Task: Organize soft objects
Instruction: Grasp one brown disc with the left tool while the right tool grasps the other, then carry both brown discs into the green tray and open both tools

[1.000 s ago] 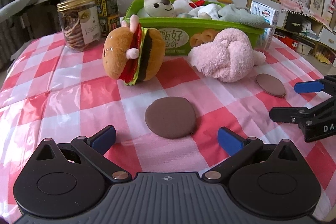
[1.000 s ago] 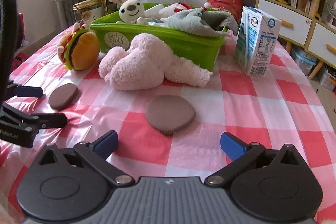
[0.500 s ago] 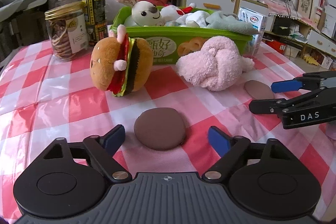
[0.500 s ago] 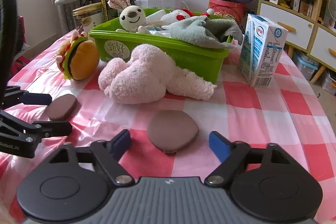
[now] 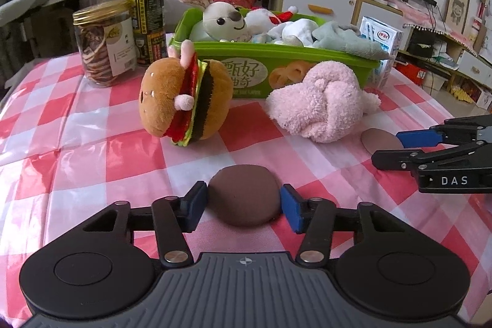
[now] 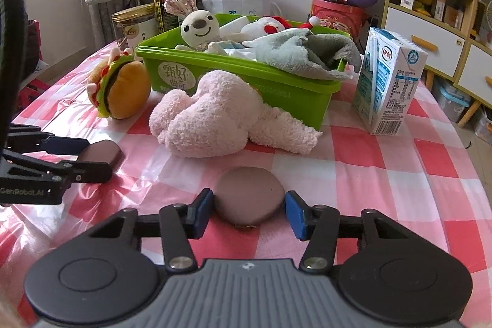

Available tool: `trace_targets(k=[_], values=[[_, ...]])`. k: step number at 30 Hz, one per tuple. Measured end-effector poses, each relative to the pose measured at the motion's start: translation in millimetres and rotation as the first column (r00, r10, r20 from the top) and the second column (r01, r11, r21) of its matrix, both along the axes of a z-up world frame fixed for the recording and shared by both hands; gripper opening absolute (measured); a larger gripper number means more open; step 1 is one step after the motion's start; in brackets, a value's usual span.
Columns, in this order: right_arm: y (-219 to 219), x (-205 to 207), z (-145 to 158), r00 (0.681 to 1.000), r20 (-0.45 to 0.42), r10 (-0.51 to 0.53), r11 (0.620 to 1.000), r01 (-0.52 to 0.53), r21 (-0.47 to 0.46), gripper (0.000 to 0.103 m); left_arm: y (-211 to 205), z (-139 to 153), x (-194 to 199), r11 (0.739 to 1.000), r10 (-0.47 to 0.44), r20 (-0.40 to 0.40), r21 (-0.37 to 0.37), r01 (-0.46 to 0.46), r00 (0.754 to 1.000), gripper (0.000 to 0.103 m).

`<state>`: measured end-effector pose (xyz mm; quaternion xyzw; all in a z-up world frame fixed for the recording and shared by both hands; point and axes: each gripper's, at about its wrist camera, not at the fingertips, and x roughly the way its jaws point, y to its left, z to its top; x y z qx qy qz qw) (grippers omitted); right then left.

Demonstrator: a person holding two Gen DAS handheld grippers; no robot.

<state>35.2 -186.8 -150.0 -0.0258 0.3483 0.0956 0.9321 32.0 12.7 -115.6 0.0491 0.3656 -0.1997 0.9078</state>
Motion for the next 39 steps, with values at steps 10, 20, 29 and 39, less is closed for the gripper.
trace_targets(k=[10, 20, 29, 39], values=[[-6, -1, 12, 1.0, -0.019, -0.025, 0.999, 0.026, 0.039, 0.031, 5, 9, 1, 1.0, 0.009, -0.024, -0.017, -0.009, 1.0, 0.041], [-1, -7, 41, 0.998, -0.053, -0.045, 0.994, 0.05, 0.095, 0.031, 11, 23, 2, 0.999, 0.035, -0.096, -0.017, -0.037, 0.995, 0.042], [-11, -2, 67, 0.997, -0.051, -0.056, 0.98, 0.065, 0.19, 0.031, 8, 51, 4, 0.997, 0.038, -0.133, -0.065, -0.047, 0.99, 0.042], [-28, 9, 97, 0.993, -0.025, -0.119, 0.94, 0.121, 0.318, 0.031, 6, 83, 17, 0.983, 0.067, -0.134, -0.159, -0.088, 0.989, 0.042]])
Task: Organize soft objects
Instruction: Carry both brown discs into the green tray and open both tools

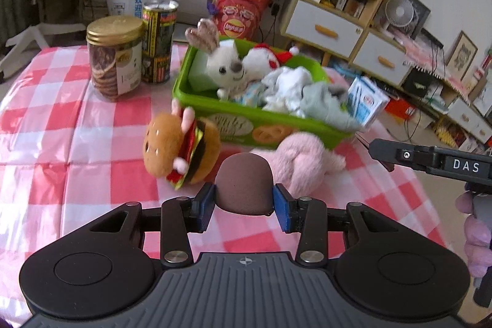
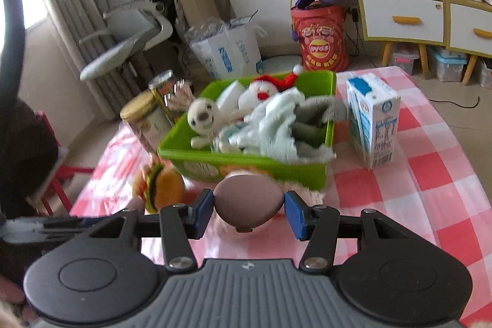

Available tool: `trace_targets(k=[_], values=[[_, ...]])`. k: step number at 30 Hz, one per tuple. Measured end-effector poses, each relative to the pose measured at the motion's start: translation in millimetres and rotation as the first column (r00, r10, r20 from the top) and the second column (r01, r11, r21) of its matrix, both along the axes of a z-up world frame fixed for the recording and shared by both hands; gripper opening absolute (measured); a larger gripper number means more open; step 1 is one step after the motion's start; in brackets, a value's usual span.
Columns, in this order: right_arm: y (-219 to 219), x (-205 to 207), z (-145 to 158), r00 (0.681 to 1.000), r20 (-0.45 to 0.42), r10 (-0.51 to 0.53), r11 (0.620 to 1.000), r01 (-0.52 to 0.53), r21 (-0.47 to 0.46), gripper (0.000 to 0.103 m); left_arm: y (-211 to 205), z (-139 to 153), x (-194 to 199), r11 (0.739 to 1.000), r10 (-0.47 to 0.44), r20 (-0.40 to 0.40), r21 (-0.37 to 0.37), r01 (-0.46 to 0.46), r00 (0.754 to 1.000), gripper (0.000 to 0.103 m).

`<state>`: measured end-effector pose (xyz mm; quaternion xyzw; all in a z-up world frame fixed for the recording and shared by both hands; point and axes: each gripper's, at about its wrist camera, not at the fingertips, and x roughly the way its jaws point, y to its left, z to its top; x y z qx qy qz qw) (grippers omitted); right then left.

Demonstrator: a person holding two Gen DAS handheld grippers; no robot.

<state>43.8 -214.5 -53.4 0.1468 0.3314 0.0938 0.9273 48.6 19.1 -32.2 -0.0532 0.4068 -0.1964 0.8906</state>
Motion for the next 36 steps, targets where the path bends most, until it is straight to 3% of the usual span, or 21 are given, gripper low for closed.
trace_targets(k=[11, 22, 30, 36], values=[[-5, 34, 7, 0.998, 0.015, -0.061, 0.984, 0.057, 0.169, 0.031, -13, 20, 40, 0.998, 0.045, 0.004, -0.055, -0.044, 0.999, 0.042], [-8, 75, -17, 0.993, -0.012, -0.115, 0.947, 0.113, 0.299, 0.031, -18, -3, 99, 0.994, 0.111, 0.045, -0.003, -0.111, 0.993, 0.042], [-12, 93, -33, 0.984, -0.054, -0.167, 0.912, 0.175, 0.371, 0.031, -20, -17, 114, 0.99, 0.137, 0.079, -0.021, -0.136, 0.987, 0.044], [-9, 100, -38, 0.981, -0.06, -0.185, 0.905, 0.194, 0.377, 0.031, -22, -24, 121, 0.988, 0.155, 0.096, -0.014, -0.154, 0.983, 0.045]])
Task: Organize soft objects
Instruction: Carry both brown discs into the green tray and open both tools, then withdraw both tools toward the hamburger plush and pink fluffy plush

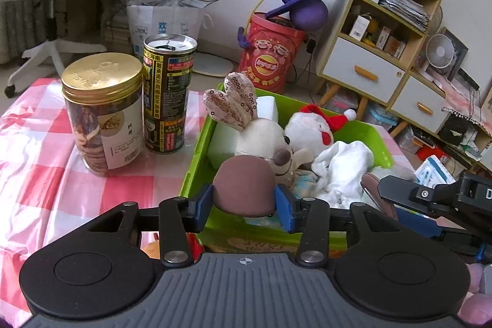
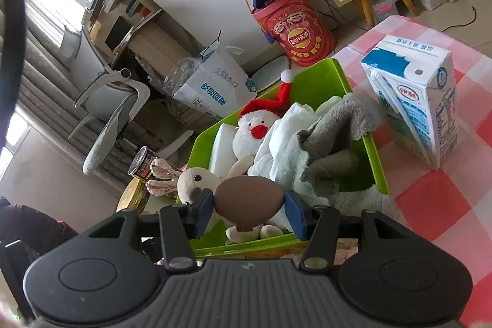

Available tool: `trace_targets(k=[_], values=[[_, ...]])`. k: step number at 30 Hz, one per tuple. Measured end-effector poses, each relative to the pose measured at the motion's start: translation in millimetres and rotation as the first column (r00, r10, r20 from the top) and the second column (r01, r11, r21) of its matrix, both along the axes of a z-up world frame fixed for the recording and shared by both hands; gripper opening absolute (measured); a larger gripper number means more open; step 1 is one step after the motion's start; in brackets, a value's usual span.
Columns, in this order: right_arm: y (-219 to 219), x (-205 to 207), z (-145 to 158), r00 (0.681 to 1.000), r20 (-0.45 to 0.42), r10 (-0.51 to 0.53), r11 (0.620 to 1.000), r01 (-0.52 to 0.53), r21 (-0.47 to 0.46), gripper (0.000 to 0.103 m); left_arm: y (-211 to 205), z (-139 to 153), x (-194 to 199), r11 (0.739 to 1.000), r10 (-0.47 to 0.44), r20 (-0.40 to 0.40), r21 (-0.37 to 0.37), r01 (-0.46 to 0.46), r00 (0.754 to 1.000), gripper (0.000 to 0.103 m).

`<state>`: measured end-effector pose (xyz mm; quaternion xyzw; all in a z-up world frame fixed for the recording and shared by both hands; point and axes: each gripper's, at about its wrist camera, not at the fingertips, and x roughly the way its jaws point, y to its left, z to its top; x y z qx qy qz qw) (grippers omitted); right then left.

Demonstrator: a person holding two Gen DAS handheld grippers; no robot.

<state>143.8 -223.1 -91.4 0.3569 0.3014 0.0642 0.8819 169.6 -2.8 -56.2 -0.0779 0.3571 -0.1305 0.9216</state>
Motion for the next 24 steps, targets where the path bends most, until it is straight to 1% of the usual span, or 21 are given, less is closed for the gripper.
trace_targets(k=[3, 6, 12, 13, 14, 15, 16, 18, 20, 22, 24], values=[[1, 1, 0, 1.0, 0.005, -0.007, 1.0, 0.007, -0.012, 0.031, -1, -4, 2, 1.0, 0.007, 0.005, -0.01, -0.007, 1.0, 0.046], [2, 2, -1, 1.0, 0.003, -0.01, 1.0, 0.01, -0.022, 0.032, -3, -5, 3, 1.0, 0.009, 0.014, -0.002, -0.009, 1.0, 0.047], [4, 4, 1, 1.0, 0.002, -0.007, 0.999, 0.008, -0.037, 0.033, -5, -6, 3, 1.0, 0.0, 0.021, -0.01, 0.0, 1.0, 0.053], [4, 4, 1, 1.0, -0.001, -0.001, 0.999, 0.001, -0.034, 0.038, -5, -6, 3, 1.0, -0.001, 0.025, -0.011, 0.002, 1.0, 0.056], [4, 4, 2, 1.0, -0.004, 0.005, 0.999, -0.005, -0.031, 0.045, -6, -5, 2, 1.0, -0.006, 0.029, -0.013, 0.006, 1.0, 0.06], [4, 3, 3, 1.0, -0.002, 0.006, 1.0, -0.006, -0.029, 0.047, -6, -5, 0, 1.0, -0.007, 0.034, -0.01, 0.007, 0.999, 0.062], [3, 3, 3, 1.0, 0.003, 0.007, 1.0, -0.007, -0.028, 0.048, -6, -4, 0, 1.0, -0.005, 0.039, -0.007, 0.006, 0.999, 0.065], [2, 1, 5, 1.0, 0.003, 0.007, 0.999, -0.007, -0.031, 0.048, -6, -2, -2, 1.0, -0.006, 0.042, -0.009, 0.007, 0.999, 0.066], [1, 1, 7, 1.0, 0.003, 0.008, 0.999, -0.008, -0.033, 0.048, -5, 1, -4, 1.0, -0.009, 0.04, -0.018, 0.01, 0.999, 0.071], [-1, -2, 10, 1.0, 0.003, 0.01, 0.999, -0.01, -0.042, 0.048, -4, 4, -6, 1.0, -0.012, 0.046, -0.011, 0.012, 0.999, 0.073], [-3, -5, 14, 1.0, 0.006, 0.012, 0.999, -0.012, -0.052, 0.048, -2, 9, -10, 1.0, -0.022, 0.055, 0.0, 0.022, 0.998, 0.074]])
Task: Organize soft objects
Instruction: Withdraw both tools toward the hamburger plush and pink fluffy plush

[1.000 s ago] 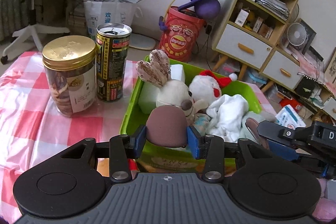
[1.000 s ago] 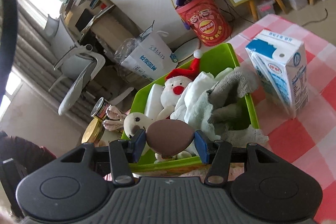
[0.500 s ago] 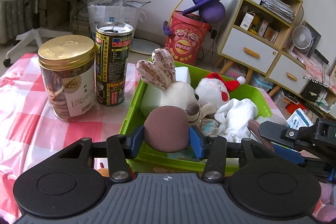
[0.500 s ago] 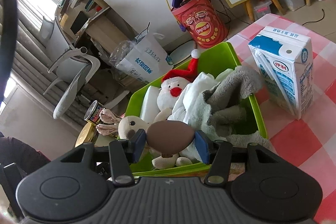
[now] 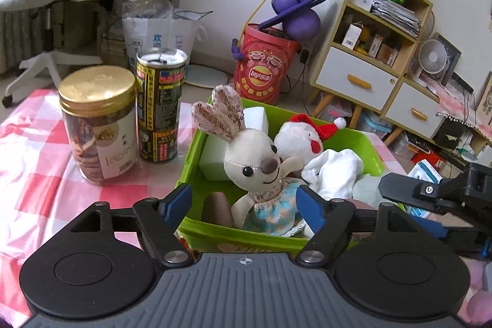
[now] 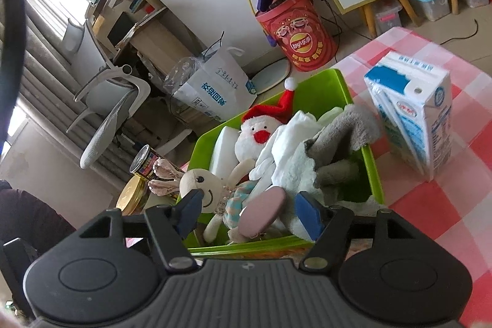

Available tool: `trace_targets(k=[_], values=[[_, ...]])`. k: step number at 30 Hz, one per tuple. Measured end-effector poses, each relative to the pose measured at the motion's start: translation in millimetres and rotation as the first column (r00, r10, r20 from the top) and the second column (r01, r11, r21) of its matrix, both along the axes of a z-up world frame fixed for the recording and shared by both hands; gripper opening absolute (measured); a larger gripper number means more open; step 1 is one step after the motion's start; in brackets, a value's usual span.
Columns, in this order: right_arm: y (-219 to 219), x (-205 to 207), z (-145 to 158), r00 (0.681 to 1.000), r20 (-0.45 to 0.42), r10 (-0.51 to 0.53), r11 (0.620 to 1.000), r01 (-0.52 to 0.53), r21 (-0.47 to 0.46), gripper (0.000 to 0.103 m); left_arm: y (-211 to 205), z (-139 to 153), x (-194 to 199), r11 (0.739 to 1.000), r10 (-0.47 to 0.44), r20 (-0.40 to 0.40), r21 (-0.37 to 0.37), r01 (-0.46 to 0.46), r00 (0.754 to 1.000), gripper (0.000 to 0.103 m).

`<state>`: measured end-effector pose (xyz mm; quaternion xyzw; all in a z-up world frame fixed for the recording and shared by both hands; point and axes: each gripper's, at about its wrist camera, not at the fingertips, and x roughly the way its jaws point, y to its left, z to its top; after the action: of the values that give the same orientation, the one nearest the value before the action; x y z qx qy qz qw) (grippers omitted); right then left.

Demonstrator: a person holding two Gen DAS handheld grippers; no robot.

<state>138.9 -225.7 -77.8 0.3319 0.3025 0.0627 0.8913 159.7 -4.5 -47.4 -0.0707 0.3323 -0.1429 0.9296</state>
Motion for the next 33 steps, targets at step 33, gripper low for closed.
trace_targets(k=[33], values=[[-30, -123, 54, 0.999, -0.039, -0.006, 0.947, -0.006, -0.322, 0.073, 85, 39, -100, 0.987, 0.078, -0.048, 0.148, -0.07, 0.996, 0.098]])
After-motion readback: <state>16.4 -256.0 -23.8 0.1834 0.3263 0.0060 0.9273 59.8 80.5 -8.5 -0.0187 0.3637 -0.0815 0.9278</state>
